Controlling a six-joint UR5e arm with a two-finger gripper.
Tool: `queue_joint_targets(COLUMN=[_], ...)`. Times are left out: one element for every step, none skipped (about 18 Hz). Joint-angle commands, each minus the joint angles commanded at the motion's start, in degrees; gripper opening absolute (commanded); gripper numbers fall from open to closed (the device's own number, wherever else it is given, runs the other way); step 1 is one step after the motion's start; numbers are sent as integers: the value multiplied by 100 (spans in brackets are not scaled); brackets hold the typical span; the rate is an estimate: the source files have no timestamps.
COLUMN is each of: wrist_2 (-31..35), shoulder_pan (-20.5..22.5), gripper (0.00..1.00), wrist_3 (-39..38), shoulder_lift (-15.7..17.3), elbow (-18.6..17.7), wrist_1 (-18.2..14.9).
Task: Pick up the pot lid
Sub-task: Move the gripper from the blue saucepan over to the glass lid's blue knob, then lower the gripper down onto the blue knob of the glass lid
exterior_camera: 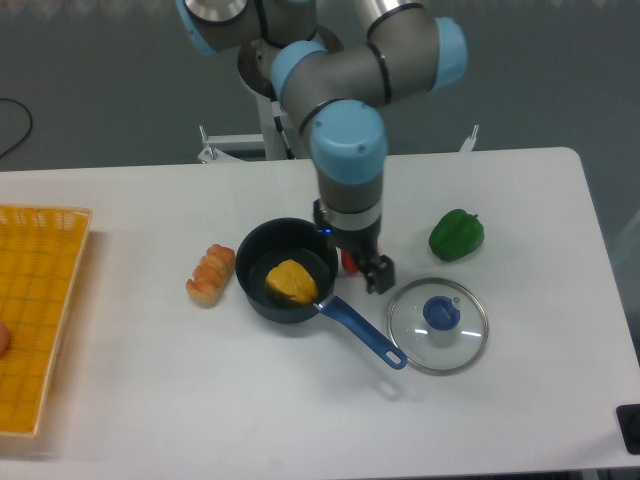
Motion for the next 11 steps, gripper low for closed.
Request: queue_joint_targets(wrist_2=[0,0,9,9,9,26,35,70,105,105,105], shoulder_pan=[97,176,273,317,335,335,335,335,335,344,353], gripper=[100,100,100,100,100,100,100,100,100,100,100], wrist_3=[-9,35,44,62,79,175,454,857,1149,1282,1344], shoulder_lift=[-26,-113,-167,-245,-342,-412,-518,-597,-659,-703,-747], elbow=[0,0,0,70,114,175,237,272,298,299,299], wrist_1=[0,0,26,35,53,61,70,79,105,210,307])
